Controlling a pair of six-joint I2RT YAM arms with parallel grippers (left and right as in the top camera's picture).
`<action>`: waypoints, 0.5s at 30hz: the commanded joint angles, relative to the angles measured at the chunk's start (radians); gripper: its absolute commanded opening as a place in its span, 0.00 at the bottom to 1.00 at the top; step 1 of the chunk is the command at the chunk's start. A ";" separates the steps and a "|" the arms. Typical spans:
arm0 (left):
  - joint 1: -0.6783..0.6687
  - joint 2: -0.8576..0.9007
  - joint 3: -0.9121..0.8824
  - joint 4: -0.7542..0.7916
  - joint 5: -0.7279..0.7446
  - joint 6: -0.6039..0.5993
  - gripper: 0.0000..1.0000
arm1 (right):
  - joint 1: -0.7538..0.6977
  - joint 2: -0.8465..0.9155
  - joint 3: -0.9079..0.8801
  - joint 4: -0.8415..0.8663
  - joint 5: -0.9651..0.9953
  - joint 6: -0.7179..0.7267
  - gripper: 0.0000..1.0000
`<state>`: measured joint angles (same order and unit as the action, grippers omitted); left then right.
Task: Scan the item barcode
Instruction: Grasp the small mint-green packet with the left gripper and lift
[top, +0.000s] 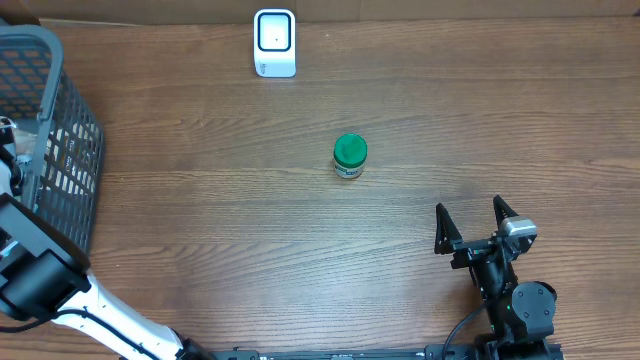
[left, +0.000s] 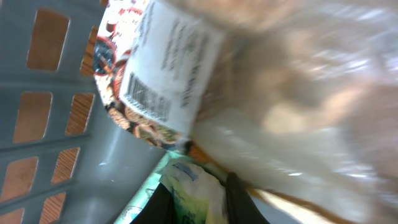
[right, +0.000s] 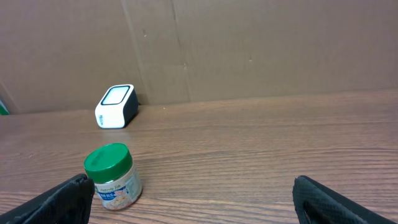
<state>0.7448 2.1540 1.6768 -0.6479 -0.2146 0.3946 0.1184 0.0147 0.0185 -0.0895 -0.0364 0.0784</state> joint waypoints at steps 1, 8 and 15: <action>-0.023 -0.100 0.056 -0.012 -0.005 -0.092 0.04 | -0.003 -0.012 -0.010 0.007 0.010 0.003 1.00; -0.069 -0.283 0.059 -0.010 -0.002 -0.194 0.04 | -0.003 -0.012 -0.010 0.007 0.010 0.003 1.00; -0.149 -0.489 0.059 -0.010 -0.002 -0.330 0.04 | -0.003 -0.012 -0.010 0.007 0.010 0.003 1.00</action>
<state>0.6373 1.7615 1.7107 -0.6582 -0.2138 0.1616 0.1184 0.0147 0.0185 -0.0887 -0.0364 0.0784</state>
